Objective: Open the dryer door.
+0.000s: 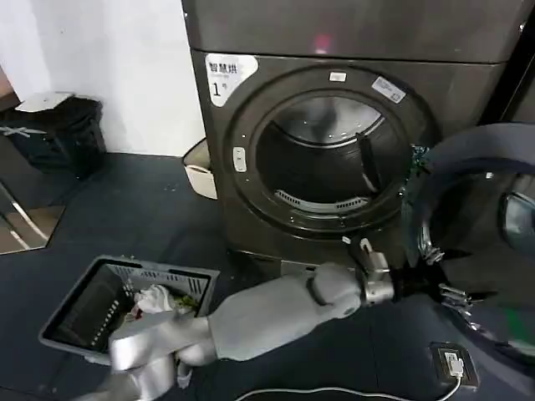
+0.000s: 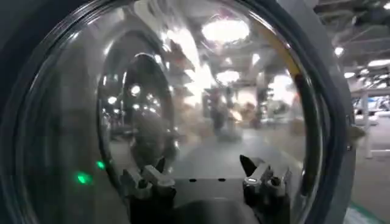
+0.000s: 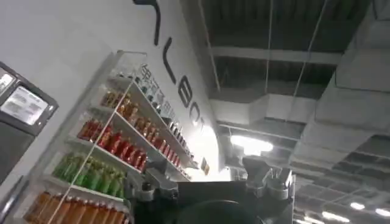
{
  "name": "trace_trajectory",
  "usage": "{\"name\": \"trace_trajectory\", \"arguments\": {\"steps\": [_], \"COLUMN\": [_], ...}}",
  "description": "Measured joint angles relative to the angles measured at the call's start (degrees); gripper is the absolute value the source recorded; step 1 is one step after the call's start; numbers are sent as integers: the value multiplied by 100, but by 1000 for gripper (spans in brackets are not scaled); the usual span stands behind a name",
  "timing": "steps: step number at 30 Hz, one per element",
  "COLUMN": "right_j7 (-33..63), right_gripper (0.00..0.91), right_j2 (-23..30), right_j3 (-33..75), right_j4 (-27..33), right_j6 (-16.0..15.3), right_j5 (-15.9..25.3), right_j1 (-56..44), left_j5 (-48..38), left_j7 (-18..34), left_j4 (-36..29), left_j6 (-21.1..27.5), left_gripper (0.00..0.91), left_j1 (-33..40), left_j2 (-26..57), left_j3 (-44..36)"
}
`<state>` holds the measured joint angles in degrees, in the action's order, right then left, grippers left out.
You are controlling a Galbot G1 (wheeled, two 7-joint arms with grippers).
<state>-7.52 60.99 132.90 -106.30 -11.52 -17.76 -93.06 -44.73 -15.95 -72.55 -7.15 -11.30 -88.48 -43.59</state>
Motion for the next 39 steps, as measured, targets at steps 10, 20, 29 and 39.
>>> {"name": "trace_trajectory", "arguments": {"steps": [10, 20, 29, 39], "right_j7": [-21, -104, -117, -12], "right_gripper": [907, 907, 907, 907], "right_j2": [27, 19, 12, -37], "right_j3": [-50, -125, -127, -3], "right_j4": [9, -13, 30, 49], "right_j6": [41, 77, 105, 114], "right_j5": [27, 26, 38, 14], "right_j1": [27, 60, 65, 46], "left_j5": [76, 178, 174, 198], "left_j7": [293, 355, 361, 203], "left_j4": [590, 951, 1057, 706], "left_j6": [-214, -420, -507, -906], "left_gripper": [907, 907, 907, 907], "left_j1": [48, 215, 197, 119], "left_j2": [-373, -371, -371, -372], "left_j3": [39, 50, 56, -81]}}
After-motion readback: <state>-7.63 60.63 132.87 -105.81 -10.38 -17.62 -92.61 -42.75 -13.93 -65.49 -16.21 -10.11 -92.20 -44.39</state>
